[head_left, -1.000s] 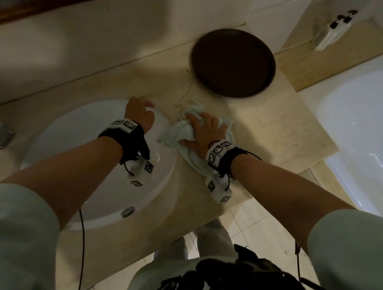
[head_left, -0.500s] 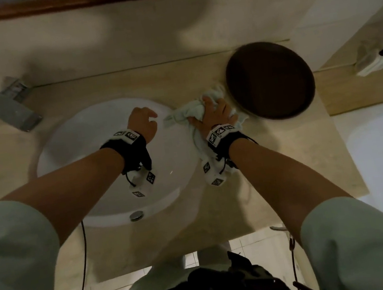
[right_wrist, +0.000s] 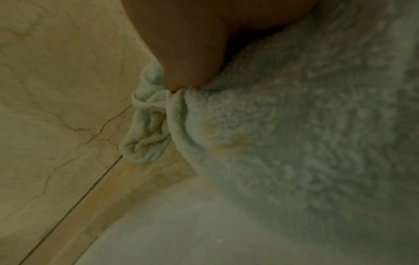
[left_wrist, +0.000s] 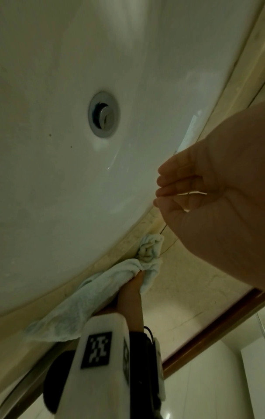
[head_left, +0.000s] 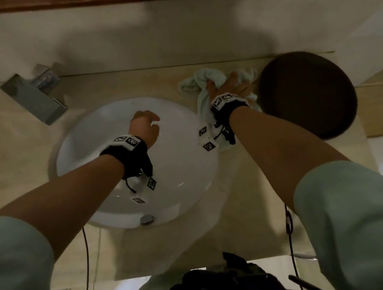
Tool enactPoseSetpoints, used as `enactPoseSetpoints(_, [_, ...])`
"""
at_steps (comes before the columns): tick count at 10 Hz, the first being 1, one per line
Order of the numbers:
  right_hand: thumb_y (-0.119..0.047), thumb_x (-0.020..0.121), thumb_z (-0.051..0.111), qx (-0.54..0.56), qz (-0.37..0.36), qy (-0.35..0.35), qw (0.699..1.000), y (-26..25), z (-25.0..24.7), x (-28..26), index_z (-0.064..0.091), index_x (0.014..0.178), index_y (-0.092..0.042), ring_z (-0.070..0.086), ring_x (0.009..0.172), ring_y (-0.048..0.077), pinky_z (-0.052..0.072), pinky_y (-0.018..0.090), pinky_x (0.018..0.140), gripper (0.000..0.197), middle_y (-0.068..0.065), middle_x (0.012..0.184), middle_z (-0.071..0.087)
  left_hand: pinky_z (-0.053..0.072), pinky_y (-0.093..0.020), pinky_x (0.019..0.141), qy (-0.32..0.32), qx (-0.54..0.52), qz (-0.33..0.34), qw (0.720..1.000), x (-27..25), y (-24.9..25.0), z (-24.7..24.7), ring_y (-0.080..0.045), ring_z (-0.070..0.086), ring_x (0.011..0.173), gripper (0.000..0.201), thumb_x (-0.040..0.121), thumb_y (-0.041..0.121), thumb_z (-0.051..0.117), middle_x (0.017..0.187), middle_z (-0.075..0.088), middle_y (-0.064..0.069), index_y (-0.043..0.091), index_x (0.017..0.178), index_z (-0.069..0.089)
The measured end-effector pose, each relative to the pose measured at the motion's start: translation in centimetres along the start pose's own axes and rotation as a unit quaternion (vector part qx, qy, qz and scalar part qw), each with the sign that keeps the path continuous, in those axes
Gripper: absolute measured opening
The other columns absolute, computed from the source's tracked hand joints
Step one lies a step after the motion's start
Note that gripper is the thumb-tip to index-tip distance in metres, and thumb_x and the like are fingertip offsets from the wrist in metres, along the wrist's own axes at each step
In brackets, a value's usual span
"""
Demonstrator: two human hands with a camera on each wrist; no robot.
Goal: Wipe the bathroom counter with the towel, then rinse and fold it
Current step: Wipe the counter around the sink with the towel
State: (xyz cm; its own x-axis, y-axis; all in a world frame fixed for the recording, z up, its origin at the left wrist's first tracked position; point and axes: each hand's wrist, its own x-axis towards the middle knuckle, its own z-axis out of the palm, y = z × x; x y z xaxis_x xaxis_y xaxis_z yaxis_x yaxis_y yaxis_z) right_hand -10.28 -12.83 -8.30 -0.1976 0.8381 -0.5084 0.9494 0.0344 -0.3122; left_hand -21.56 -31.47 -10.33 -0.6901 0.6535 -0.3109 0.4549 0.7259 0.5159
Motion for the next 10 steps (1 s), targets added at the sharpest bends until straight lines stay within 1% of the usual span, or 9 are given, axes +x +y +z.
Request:
enactPoseSetpoints(1, [-0.069,0.091,0.026,0.000,0.008,0.003,1.000,-0.6,-0.7,0.5,-0.009,0.152,-0.018,-0.007,0.146,0.035,0.000,0.056,0.115,0.087,0.016,0.158,-0.013,0.041,-0.032,0.097,0.007,-0.002,0.001,1.000,0.2,-0.1,-0.5,-0.031,0.055,0.114,0.030,0.088,0.002,0.051,0.128,0.050,-0.018,0.005,0.116,0.063])
enactPoseSetpoints(2, [-0.073,0.087,0.029,0.022,0.034,0.028,0.999,-1.7,0.3,1.2,-0.006,0.153,-0.019,-0.011,0.145,0.036,-0.005,0.060,0.113,0.092,0.018,0.158,-0.013,0.040,-0.029,0.096,0.013,-0.006,0.001,1.000,0.6,-0.3,-1.4,-0.030,0.054,0.114,0.031,0.088,0.002,0.050,0.127,0.051,-0.018,0.005,0.116,0.063])
enactPoseSetpoints(3, [-0.073,0.086,0.032,0.028,0.030,0.052,0.998,-1.7,0.7,0.8,-0.005,0.153,-0.019,-0.011,0.145,0.036,-0.004,0.059,0.114,0.093,0.018,0.158,-0.012,0.040,-0.030,0.097,0.014,-0.008,0.002,1.000,0.6,-0.6,-1.8,-0.030,0.054,0.114,0.031,0.088,0.002,0.050,0.127,0.051,-0.018,0.005,0.116,0.063])
enactPoseSetpoints(5, [-0.068,0.089,0.034,0.019,0.014,0.040,0.999,-1.5,0.0,0.9,0.001,0.153,-0.015,-0.003,0.145,0.038,0.002,0.057,0.116,0.090,0.018,0.158,-0.005,0.040,-0.030,0.096,0.022,-0.023,0.001,0.999,0.0,-1.9,-1.7,-0.031,0.054,0.113,0.031,0.089,0.003,0.051,0.126,0.052,-0.018,0.005,0.117,0.063])
enactPoseSetpoints(6, [-0.064,0.087,0.040,0.028,0.006,0.040,0.999,-2.4,0.2,1.2,0.007,0.152,-0.012,0.005,0.144,0.041,0.009,0.058,0.116,0.090,0.021,0.157,0.004,0.040,-0.031,0.096,0.025,-0.035,-0.009,0.999,-0.4,-3.2,-1.6,-0.031,0.053,0.114,0.030,0.089,0.004,0.051,0.127,0.051,-0.018,0.005,0.117,0.062])
enactPoseSetpoints(7, [-0.063,0.091,0.036,-0.011,-0.018,-0.008,1.000,-4.1,0.5,0.7,0.011,0.153,-0.013,0.010,0.144,0.038,0.011,0.056,0.116,0.084,0.018,0.158,0.008,0.040,-0.031,0.095,0.030,-0.044,-0.018,0.998,-0.9,-5.1,-1.8,-0.033,0.053,0.113,0.028,0.090,0.005,0.053,0.126,0.051,-0.019,0.003,0.116,0.062])
enactPoseSetpoints(8, [-0.067,0.081,0.051,-0.062,-0.093,-0.019,0.994,-7.6,2.6,-1.3,0.020,0.150,-0.014,0.019,0.142,0.038,0.020,0.055,0.114,0.092,0.016,0.155,0.016,0.039,-0.031,0.095,0.040,-0.041,-0.028,0.998,-1.2,-7.2,-2.7,-0.033,0.054,0.112,0.028,0.090,0.004,0.052,0.124,0.052,-0.020,0.002,0.116,0.062])
enactPoseSetpoints(9, [-0.079,0.066,0.055,-0.012,-0.059,-0.001,0.998,-11.4,5.5,-2.5,0.013,0.150,-0.018,0.009,0.143,0.033,0.015,0.055,0.114,0.112,0.011,0.155,0.009,0.039,-0.030,0.094,0.050,-0.050,-0.041,0.997,-1.5,-8.8,-3.5,-0.032,0.054,0.112,0.028,0.090,0.003,0.052,0.123,0.053,-0.020,0.003,0.116,0.063])
enactPoseSetpoints(10, [-0.077,0.075,0.046,-0.042,-0.100,-0.013,0.994,-13.8,7.2,-3.4,0.007,0.152,-0.015,0.007,0.143,0.034,0.014,0.055,0.113,0.107,0.012,0.157,0.005,0.038,-0.029,0.093,0.046,-0.043,-0.055,0.996,-1.9,-10.6,-4.6,-0.030,0.054,0.112,0.028,0.090,0.006,0.052,0.123,0.053,-0.017,0.006,0.116,0.063])
